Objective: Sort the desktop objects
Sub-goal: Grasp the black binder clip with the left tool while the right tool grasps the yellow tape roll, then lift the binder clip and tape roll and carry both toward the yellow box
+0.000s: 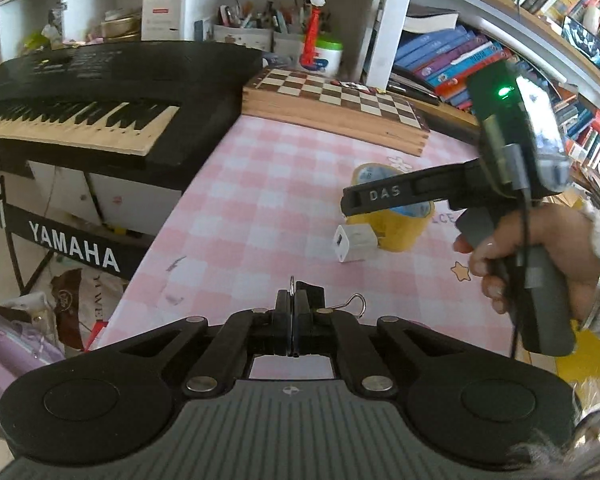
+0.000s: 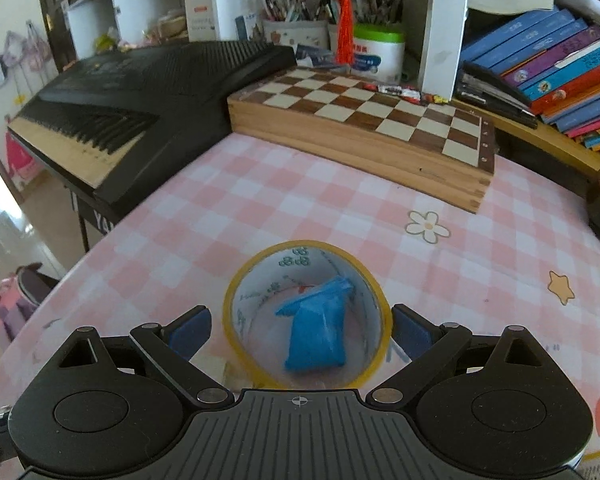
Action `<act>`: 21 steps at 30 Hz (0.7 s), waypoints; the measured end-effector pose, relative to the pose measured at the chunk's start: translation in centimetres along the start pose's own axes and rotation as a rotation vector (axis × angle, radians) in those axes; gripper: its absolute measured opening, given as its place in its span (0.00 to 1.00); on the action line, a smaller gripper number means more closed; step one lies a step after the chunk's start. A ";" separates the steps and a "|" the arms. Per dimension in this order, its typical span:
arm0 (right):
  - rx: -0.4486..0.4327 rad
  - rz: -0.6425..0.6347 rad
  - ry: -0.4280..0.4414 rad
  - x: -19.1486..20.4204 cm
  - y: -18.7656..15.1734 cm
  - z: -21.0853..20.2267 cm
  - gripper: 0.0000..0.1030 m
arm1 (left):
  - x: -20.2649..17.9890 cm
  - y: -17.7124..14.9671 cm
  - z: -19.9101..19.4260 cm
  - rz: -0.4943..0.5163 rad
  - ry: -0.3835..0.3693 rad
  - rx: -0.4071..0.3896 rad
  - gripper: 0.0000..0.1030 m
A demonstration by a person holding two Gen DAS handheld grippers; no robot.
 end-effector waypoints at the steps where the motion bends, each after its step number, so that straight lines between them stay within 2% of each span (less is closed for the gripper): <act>1: 0.008 0.001 0.003 0.0 0.0 0.2 0.92 | 0.1 0.0 -0.1 -0.004 -0.001 -0.003 0.01; 3: 0.002 0.009 -0.005 -0.2 0.0 0.0 0.84 | 0.2 0.2 -0.4 -0.009 -0.006 -0.010 0.01; 5: -0.013 0.017 0.001 -0.5 -0.1 -0.6 0.84 | 0.3 0.2 -0.7 -0.011 -0.014 -0.017 0.01; 10: -0.130 0.022 -0.013 -0.9 -0.2 -4.0 0.84 | -0.1 0.7 -1.4 0.005 -0.047 -0.041 0.01; 13: -0.170 0.032 -0.019 -0.9 -0.5 -6.2 0.84 | -0.5 0.9 -1.8 0.022 -0.069 -0.055 0.01; 21: -0.189 0.119 -0.041 -1.0 -2.9 -10.8 0.84 | -0.6 0.3 -3.7 0.040 -0.123 -0.084 0.01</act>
Point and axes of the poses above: each gripper's, at about its wrist camera, not at the fingertips, and z roughly the way its jaws point, x to its left, y to its top, the point moved 1 cm from there along z, roughly the way its jaws point, and after that the axes turned 1 degree about -z, right-handed, at the moved point
